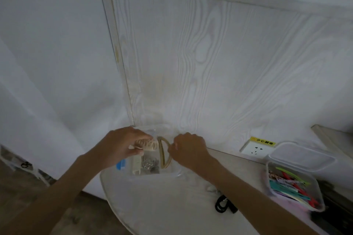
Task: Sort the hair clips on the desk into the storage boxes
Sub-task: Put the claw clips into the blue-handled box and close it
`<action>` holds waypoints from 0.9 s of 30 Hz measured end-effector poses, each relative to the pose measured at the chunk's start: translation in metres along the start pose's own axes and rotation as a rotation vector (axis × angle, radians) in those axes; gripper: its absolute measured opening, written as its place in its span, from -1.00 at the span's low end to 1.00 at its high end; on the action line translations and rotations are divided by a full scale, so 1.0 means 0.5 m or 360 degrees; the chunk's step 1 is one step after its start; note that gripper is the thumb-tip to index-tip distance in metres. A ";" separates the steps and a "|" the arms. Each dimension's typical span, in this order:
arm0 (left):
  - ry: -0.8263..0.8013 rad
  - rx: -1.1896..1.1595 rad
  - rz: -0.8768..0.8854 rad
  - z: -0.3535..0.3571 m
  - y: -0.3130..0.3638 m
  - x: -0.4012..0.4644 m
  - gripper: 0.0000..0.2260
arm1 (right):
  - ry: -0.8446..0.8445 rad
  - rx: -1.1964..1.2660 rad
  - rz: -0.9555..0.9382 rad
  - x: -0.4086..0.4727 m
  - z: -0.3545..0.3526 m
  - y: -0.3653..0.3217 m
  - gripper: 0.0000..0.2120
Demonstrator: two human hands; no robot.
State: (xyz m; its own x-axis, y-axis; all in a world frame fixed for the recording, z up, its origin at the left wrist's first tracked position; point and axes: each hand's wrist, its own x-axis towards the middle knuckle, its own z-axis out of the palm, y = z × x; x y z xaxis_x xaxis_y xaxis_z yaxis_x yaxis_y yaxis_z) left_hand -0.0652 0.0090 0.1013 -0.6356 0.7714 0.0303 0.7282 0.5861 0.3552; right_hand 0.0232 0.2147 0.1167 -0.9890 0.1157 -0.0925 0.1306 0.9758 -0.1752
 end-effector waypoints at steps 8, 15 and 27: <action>-0.0244 0.0194 0.0131 0.060 -0.026 0.040 -0.75 | -0.0268 -0.0297 0.0031 0.093 0.133 -0.015 -0.66; -0.0409 0.0122 0.0134 0.172 -0.018 0.080 -0.67 | -0.0178 0.0136 0.0115 0.038 0.095 0.081 -0.72; 0.0384 -0.0069 0.0093 0.200 0.131 0.080 -0.63 | -0.0359 0.0158 0.0538 -0.200 0.144 0.378 -0.66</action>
State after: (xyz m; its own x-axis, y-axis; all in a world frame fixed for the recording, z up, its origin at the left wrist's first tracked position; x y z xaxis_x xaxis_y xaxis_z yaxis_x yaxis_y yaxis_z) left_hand -0.0175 0.1032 0.0325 -0.6393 0.7191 0.2723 0.7572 0.5271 0.3857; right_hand 0.1517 0.3742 0.0222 -0.8504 0.3724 -0.3716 0.4625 0.8659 -0.1906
